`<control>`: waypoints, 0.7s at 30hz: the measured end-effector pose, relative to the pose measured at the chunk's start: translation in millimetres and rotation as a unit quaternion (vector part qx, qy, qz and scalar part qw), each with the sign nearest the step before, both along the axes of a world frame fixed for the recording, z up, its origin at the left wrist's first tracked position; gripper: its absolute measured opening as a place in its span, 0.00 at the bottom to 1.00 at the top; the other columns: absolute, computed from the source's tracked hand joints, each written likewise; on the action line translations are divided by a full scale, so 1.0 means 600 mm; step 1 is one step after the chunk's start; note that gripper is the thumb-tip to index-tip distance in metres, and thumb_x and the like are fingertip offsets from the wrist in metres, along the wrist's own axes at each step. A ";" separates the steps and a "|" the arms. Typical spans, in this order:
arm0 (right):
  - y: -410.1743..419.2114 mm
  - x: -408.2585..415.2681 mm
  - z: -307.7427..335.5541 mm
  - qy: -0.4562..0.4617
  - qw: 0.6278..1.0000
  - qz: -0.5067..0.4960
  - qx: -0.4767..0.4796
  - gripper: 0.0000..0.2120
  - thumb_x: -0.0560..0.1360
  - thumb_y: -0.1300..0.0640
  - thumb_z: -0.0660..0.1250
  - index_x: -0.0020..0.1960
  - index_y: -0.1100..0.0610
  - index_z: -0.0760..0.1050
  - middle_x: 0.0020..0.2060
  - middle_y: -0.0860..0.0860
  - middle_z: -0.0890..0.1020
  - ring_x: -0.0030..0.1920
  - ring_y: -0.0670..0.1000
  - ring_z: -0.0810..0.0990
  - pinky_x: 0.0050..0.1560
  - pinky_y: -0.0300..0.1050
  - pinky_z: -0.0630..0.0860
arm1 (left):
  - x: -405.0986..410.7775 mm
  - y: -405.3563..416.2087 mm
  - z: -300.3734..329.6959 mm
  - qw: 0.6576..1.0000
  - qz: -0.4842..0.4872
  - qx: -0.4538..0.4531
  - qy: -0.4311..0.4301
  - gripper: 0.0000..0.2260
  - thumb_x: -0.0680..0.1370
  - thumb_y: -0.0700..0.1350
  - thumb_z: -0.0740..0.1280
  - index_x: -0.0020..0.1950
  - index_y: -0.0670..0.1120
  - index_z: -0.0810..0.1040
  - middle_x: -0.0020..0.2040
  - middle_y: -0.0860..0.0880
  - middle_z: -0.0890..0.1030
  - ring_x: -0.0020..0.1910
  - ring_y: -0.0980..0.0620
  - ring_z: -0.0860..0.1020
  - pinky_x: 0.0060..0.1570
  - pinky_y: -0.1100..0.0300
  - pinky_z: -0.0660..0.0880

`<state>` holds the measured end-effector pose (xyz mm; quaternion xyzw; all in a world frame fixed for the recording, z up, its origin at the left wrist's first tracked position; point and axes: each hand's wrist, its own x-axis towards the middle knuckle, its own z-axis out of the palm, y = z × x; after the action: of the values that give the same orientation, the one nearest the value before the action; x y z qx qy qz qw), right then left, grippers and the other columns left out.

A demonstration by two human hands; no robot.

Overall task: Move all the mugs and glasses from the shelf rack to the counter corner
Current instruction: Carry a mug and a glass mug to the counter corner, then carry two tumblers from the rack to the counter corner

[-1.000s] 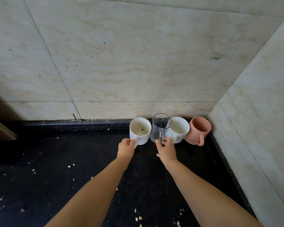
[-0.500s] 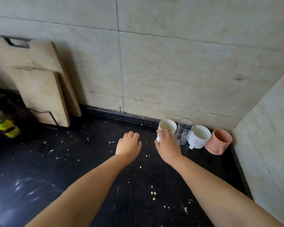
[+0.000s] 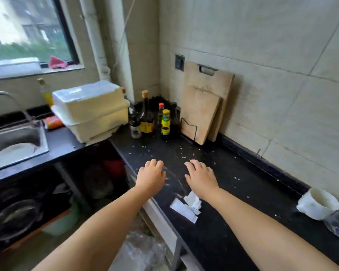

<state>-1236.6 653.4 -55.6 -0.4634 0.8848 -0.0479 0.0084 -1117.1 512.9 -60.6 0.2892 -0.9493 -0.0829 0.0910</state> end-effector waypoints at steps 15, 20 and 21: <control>-0.371 0.664 0.017 0.014 0.948 0.316 -0.012 0.21 0.81 0.49 0.54 0.73 0.51 0.62 0.71 0.52 0.66 0.68 0.56 0.68 0.61 0.52 0.69 | 0.763 -0.221 0.023 0.957 0.287 -0.042 -0.026 0.15 0.78 0.53 0.57 0.59 0.46 0.72 0.58 0.45 0.75 0.59 0.44 0.73 0.52 0.49 0.73; -0.472 0.848 0.028 0.015 0.910 0.415 -0.013 0.20 0.81 0.48 0.53 0.72 0.52 0.63 0.70 0.53 0.67 0.68 0.56 0.68 0.63 0.54 0.69 | 0.955 -0.254 0.027 0.915 0.401 -0.030 0.005 0.15 0.79 0.52 0.58 0.60 0.46 0.73 0.58 0.46 0.75 0.59 0.45 0.74 0.53 0.50 0.75; -0.495 0.884 0.029 0.016 0.901 0.434 -0.012 0.20 0.81 0.48 0.53 0.72 0.52 0.64 0.70 0.53 0.67 0.68 0.56 0.68 0.63 0.54 0.69 | 0.993 -0.262 0.027 0.906 0.422 -0.025 0.008 0.14 0.79 0.52 0.58 0.60 0.47 0.73 0.58 0.46 0.75 0.59 0.45 0.74 0.54 0.50 0.75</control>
<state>-706.1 356.2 -38.2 -0.8022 0.5955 -0.0427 0.0086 -521.6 355.6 -44.6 0.6597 -0.7397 -0.0153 0.1318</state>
